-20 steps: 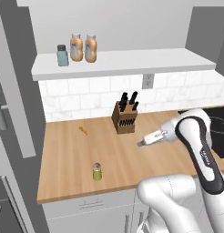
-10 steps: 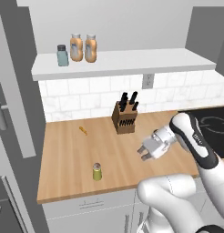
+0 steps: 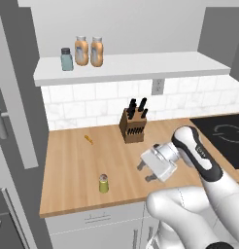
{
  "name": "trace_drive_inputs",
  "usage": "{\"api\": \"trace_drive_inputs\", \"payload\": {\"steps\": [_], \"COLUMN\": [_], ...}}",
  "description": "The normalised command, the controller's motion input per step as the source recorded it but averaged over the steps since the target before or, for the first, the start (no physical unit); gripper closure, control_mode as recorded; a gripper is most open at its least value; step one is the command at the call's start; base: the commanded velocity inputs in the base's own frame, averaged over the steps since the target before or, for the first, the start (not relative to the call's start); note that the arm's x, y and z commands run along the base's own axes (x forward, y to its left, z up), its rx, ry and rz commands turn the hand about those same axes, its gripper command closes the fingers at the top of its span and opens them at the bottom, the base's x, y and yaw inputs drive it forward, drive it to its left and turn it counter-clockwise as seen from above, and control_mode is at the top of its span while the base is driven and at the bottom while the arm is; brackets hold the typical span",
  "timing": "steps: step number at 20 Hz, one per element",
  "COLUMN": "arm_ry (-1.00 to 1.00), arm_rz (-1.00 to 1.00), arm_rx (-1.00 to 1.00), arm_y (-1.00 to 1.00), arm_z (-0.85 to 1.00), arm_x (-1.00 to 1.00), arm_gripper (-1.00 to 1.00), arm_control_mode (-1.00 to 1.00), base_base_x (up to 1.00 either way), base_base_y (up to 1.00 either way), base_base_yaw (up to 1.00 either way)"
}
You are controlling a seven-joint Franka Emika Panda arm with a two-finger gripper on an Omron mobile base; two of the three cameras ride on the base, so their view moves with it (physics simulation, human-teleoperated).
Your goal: Put the shaker and condiment bottle from the counter next to their counterparts in the cabinet.
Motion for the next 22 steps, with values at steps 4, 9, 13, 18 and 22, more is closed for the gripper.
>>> {"api": "trace_drive_inputs", "payload": {"steps": [4,9,13,18,22], "arm_ry": [-0.12,-0.08,0.00,0.00,-0.03], "arm_rz": [0.00,0.02,0.02,0.00,0.00], "arm_rx": [0.11,0.11,0.06,0.01,0.00], "arm_y": [0.49,0.12,0.31,0.31,0.16], "arm_z": [-0.09,-0.17,-0.44,-0.49,-0.58], "arm_x": [-0.12,-0.33,-0.13,-0.08,-0.06], "arm_gripper": [-1.00,-1.00,-1.00,-1.00,-1.00], "arm_control_mode": [-1.00,-1.00,-1.00,-1.00,-1.00], "base_base_x": [0.00,0.00,0.00,0.00,0.00], "base_base_y": [0.00,0.00,0.00,0.00,0.00], "base_base_yaw": [0.00,0.00,0.00,0.00,0.00]}}
